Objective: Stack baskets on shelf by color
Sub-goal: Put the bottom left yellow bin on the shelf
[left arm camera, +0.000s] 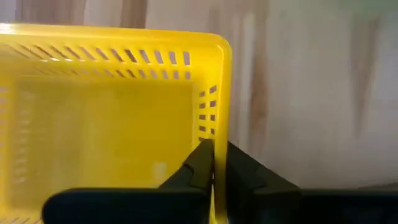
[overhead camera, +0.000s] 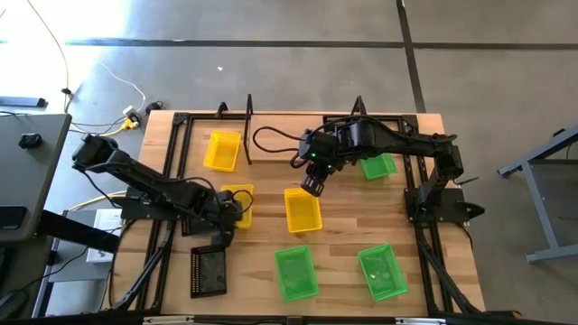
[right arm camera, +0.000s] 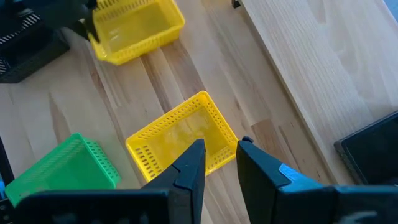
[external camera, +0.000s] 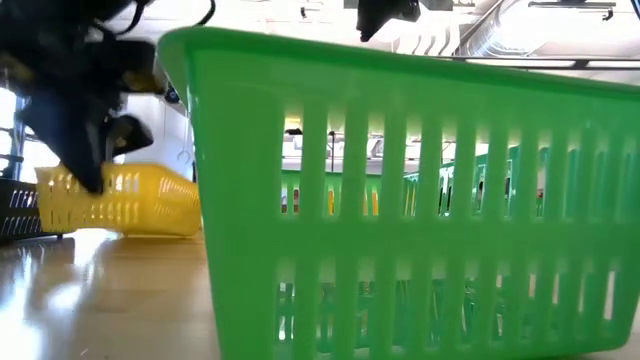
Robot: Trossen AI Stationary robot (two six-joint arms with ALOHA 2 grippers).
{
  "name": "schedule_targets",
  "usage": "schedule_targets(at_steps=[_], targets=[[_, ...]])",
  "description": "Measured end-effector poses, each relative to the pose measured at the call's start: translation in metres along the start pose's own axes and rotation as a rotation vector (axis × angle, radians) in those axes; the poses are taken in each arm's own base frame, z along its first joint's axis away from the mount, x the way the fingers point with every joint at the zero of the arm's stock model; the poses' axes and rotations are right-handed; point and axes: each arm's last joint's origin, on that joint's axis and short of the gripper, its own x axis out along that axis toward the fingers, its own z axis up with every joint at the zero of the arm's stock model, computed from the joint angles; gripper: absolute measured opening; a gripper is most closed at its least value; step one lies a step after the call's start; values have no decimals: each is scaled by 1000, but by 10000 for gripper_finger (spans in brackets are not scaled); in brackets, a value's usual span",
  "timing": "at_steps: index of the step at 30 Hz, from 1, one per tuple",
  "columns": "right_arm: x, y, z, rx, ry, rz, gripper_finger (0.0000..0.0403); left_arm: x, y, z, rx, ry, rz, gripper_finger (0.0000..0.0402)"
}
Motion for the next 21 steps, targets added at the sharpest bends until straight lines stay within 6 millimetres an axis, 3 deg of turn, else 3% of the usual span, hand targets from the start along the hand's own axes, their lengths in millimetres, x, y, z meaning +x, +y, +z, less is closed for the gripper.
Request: schedule_targets(at_steps=[11, 21], targets=[[0, 0, 0, 29, -3, -6, 78, -39, -19, 49, 99, -187, -26, 2], [0, -2, 1, 59, -33, -71, 78, -63, -8, 80, 183, -311, 76, 1]])
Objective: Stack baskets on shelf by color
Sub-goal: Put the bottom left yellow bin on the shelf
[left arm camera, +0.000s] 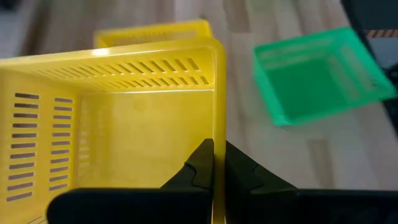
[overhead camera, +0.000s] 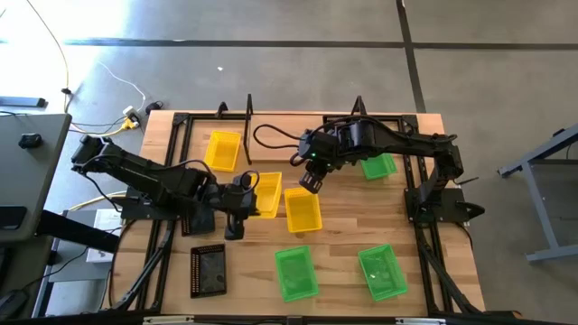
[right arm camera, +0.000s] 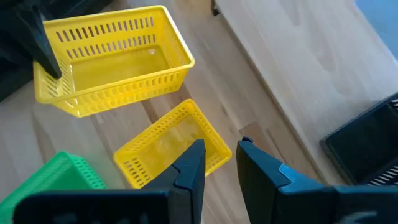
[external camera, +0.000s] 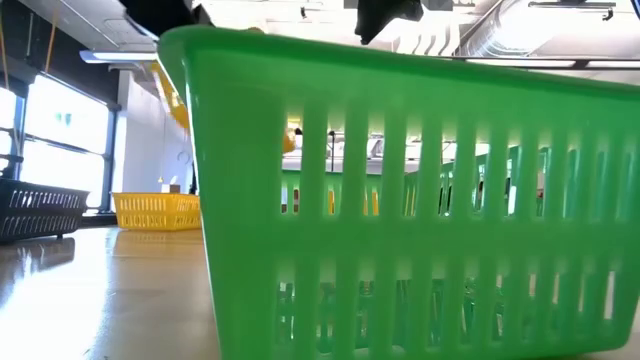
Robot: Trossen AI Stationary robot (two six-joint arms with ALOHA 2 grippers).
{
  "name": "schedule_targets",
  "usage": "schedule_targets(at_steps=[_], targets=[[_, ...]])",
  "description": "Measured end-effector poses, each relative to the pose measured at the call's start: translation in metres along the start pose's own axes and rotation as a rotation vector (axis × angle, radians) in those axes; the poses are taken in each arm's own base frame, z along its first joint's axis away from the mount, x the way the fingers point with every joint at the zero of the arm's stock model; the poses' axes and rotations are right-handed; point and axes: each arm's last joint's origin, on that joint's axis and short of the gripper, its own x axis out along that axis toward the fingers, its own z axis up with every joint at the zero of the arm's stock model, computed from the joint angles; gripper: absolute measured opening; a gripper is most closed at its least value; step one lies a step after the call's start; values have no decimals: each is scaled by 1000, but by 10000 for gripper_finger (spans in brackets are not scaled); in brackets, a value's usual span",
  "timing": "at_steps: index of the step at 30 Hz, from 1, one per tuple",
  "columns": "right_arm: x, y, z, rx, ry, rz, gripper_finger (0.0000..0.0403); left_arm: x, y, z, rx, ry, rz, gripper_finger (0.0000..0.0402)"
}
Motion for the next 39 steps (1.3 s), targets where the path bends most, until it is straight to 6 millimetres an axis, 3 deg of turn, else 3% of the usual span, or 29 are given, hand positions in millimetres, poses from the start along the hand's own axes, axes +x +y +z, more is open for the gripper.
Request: schedule_targets(at_steps=[14, 26, 32, 39], targets=[[0, -4, 2, 90, -78, -140, 78, -3, 58, 15, 191, -30, 302, 1], [0, -8, 4, 123, -101, -182, 78, -10, 122, 11, 130, -2, 422, 0], [1, -14, 7, 132, -101, -192, 78, -2, 138, 11, 102, -14, 408, 0], [3, -25, 11, 116, -95, -207, 78, 28, 147, 3, 130, 96, 394, 0]])
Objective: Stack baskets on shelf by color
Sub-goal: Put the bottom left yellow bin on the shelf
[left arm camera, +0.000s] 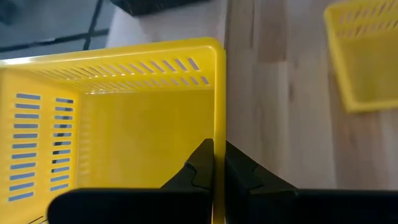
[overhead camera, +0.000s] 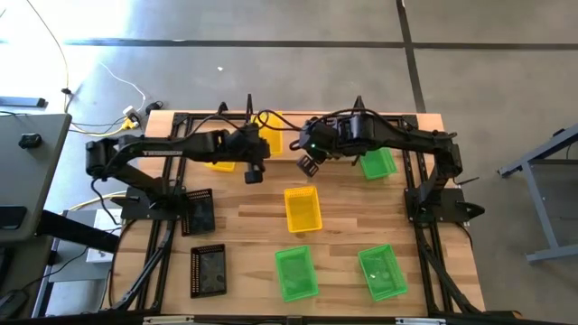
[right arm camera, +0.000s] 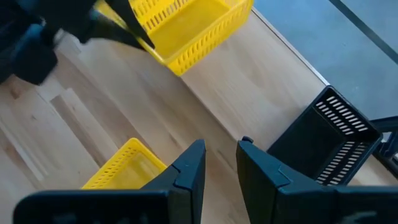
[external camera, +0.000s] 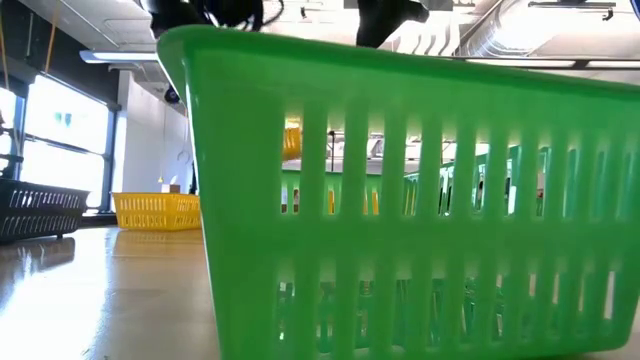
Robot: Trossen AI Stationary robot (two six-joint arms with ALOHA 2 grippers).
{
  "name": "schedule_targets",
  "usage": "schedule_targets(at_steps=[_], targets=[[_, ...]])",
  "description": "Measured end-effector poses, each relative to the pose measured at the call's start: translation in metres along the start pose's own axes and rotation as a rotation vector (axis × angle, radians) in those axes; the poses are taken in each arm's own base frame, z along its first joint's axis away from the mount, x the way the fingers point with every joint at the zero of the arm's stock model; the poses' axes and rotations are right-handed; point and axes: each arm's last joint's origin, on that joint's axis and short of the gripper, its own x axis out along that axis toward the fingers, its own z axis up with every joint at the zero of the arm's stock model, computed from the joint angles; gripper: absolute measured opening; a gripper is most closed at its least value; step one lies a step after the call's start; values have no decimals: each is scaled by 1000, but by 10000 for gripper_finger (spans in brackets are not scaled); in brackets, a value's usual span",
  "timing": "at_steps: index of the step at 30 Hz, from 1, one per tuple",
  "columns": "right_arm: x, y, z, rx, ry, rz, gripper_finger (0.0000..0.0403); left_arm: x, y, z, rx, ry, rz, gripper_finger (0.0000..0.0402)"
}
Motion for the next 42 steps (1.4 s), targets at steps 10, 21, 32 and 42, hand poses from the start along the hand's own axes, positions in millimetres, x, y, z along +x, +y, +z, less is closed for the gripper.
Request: schedule_targets(at_steps=[10, 21, 32, 42], targets=[[4, -10, 5, -6, 6, -12, 78, 35, 1, -10, 4, 102, 5, 0], [5, -11, 6, -28, 7, -14, 78, 42, 10, -20, -13, 138, -47, 5], [5, -12, 5, -30, 14, -17, 78, 43, 11, -20, 12, 143, -30, 42], [5, -13, 3, -39, 41, -30, 78, 43, 12, -17, -3, 126, 13, 101]])
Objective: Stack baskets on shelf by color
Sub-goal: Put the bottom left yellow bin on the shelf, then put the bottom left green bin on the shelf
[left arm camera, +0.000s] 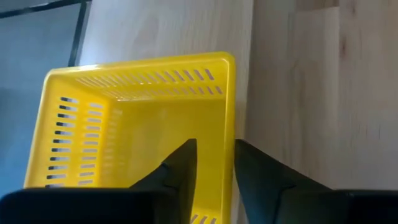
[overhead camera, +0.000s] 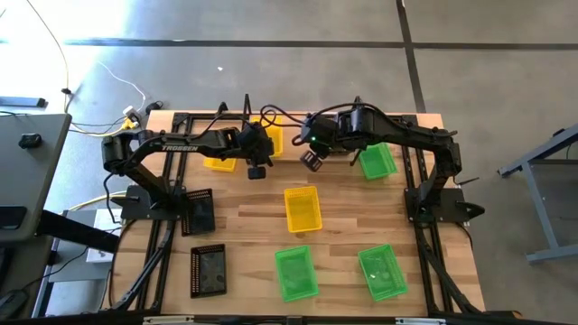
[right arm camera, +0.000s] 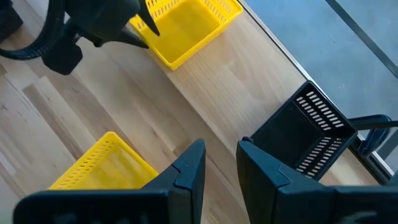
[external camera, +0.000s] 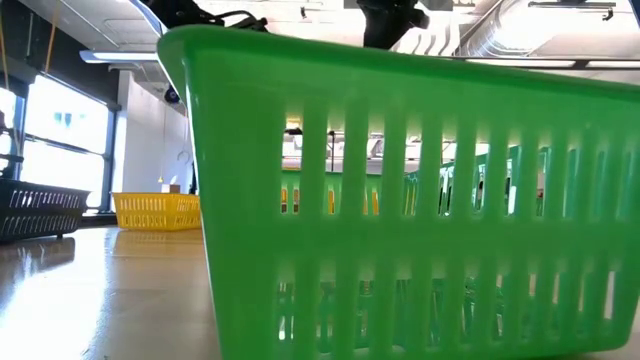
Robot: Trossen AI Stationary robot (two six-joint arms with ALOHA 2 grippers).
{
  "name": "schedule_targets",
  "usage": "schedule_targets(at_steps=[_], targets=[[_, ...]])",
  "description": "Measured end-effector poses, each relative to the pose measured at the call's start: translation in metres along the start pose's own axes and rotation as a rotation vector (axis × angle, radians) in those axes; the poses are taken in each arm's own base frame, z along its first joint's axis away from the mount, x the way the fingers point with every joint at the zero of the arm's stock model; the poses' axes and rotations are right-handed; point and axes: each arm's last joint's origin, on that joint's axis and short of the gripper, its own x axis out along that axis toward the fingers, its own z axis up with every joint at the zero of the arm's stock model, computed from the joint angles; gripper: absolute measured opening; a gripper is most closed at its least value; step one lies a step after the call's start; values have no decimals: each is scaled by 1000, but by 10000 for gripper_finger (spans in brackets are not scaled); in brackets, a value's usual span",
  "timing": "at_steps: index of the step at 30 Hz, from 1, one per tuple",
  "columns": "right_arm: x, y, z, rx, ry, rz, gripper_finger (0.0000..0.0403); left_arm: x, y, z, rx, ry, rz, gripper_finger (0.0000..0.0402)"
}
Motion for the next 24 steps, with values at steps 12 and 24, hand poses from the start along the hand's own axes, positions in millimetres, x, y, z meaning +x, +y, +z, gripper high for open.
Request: schedule_targets(at_steps=[12, 24], targets=[[0, 0, -1, 0, 14, 2, 78, -20, -10, 14, -39, -1, 1, 161], [-6, 17, -10, 5, 53, 104, 78, -62, -15, 48, -36, 44, -32, 164]])
